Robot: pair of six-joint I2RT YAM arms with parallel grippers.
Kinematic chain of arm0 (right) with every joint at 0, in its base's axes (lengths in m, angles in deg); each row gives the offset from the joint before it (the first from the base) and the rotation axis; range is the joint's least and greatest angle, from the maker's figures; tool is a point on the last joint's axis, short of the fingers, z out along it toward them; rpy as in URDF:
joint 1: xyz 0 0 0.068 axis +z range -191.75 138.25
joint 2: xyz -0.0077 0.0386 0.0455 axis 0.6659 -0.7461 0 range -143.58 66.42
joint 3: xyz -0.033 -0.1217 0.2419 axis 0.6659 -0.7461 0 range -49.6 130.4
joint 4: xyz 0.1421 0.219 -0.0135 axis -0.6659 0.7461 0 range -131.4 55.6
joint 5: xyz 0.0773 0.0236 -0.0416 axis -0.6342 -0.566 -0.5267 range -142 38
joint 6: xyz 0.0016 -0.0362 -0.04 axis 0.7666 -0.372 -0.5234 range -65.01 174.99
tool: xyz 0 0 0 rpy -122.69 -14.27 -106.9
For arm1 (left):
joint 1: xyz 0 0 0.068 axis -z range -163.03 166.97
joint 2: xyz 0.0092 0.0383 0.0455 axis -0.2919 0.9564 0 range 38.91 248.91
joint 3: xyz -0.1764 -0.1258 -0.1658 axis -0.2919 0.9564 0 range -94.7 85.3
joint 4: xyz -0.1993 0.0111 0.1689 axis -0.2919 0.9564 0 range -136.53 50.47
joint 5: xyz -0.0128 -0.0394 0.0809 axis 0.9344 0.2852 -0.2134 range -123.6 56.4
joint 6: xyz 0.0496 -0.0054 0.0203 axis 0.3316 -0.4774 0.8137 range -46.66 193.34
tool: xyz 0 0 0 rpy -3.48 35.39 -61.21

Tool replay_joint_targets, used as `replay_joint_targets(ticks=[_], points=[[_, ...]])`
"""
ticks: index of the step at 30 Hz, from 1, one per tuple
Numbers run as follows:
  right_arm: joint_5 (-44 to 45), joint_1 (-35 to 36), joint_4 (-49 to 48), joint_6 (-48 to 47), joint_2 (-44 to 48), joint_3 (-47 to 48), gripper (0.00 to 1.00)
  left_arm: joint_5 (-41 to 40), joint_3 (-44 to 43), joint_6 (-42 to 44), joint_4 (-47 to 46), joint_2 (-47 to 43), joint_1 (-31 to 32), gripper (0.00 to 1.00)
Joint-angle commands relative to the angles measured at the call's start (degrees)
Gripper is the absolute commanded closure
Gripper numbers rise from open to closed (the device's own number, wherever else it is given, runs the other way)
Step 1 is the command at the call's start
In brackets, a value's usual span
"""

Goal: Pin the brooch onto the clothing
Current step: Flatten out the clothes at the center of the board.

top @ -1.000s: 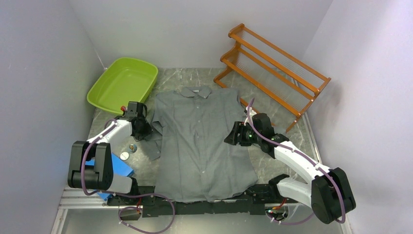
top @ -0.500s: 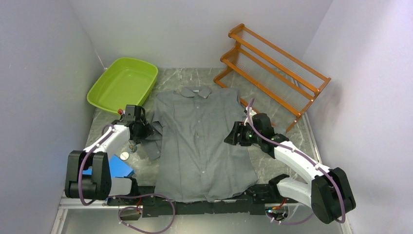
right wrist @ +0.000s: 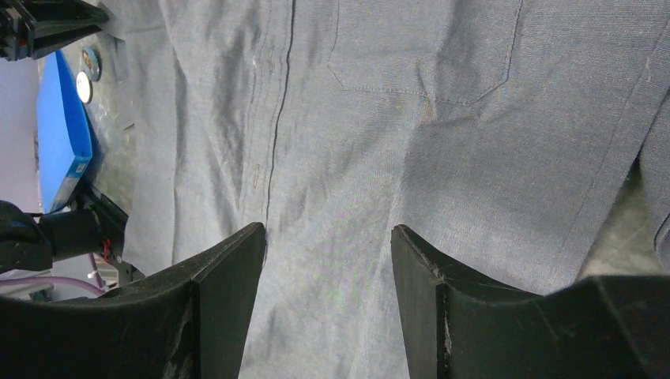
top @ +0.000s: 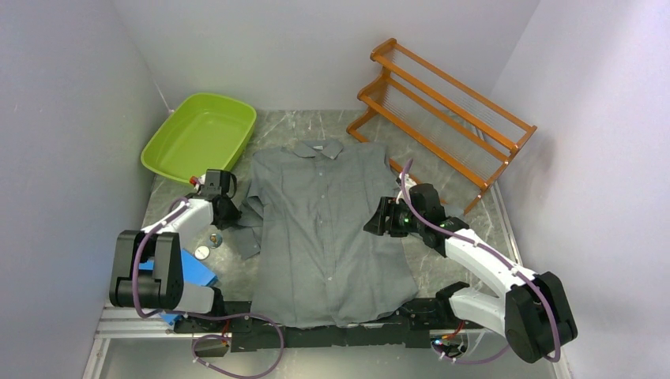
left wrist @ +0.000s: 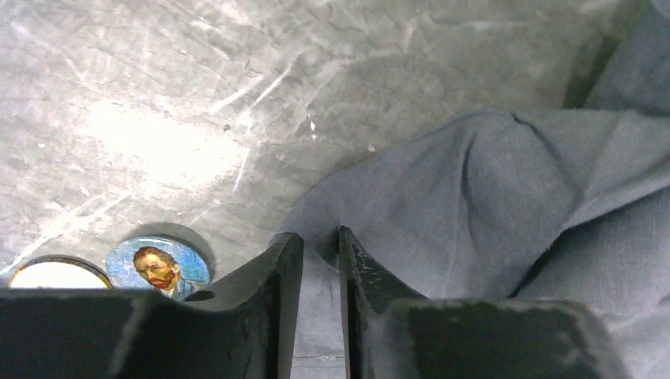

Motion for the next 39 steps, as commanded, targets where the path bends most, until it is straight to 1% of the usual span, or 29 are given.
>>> replay_joint_targets(ticks=[1, 2, 3, 4, 6, 8, 12, 17, 21, 25, 28, 30, 32, 37, 39], points=[[0.1, -0.2, -1.7, -0.8, 2.0, -0.6, 0.36, -5.1, -2.9, 0.7, -0.3, -1.8, -0.3, 0.78], [0.0, -0.2, -1.8, -0.7, 2.0, -0.8, 0.36, -5.4, -3.8, 1.3, 0.6, -2.5, -0.3, 0.84], [0.0, -0.2, -1.9, -0.6, 2.0, -0.9, 0.36, -5.7, -4.9, 2.0, 1.5, -3.1, -0.2, 0.94], [0.0, -0.2, -2.0, -0.6, 1.9, -1.0, 0.36, -6.3, -6.2, 2.5, 2.8, -3.6, -0.3, 0.97], [-0.1, -0.2, -2.2, -0.4, 1.8, -1.3, 0.36, -8.0, -9.0, 3.7, 6.7, -4.8, -0.3, 0.97], [-0.4, -0.2, -2.6, -0.1, 1.7, -1.5, 0.36, -11.7, -11.7, 4.4, 10.5, -6.0, -0.2, 0.97], [-0.9, -0.2, -3.6, 0.3, 1.1, -2.0, 0.36, -16.1, -16.5, 5.9, 15.9, -8.4, -0.3, 0.97], [-1.5, -0.2, -4.2, 0.4, 0.1, -1.8, 0.36, -20.8, -20.9, 7.6, 18.8, -10.2, -0.3, 0.97], [-1.9, -0.2, -4.7, 0.6, -0.4, -2.1, 0.36, -27.0, -24.2, 6.8, 21.2, -9.0, -0.2, 0.97], [-2.1, -0.2, -4.9, 0.8, -0.5, -2.4, 0.36, -32.4, -26.0, 8.9, 22.0, -6.8, -0.2, 0.97], [-1.7, -0.2, -4.7, 0.6, -0.4, -2.5, 0.36, -38.8, -27.0, 11.3, 20.9, -5.4, -0.2, 0.98], [-1.6, -0.2, -4.8, 0.6, -0.6, -2.5, 0.36, -41.7, -29.0, 9.8, 23.2, -4.8, -0.2, 0.97], [-1.7, -0.3, -5.0, 0.7, -1.1, -2.4, 0.36, -42.6, -31.2, 8.4, 24.7, -4.6, -0.2, 0.97], [-2.3, -0.2, -6.1, 0.8, -2.6, -2.2, 0.36, -46.6, -28.5, 13.7, 17.9, -5.8, -0.1, 0.97], [-2.5, -0.2, -6.5, 0.9, -3.0, -2.3, 0.36, -47.9, -28.5, 13.7, 18.5, -5.0, -0.1, 0.97]])
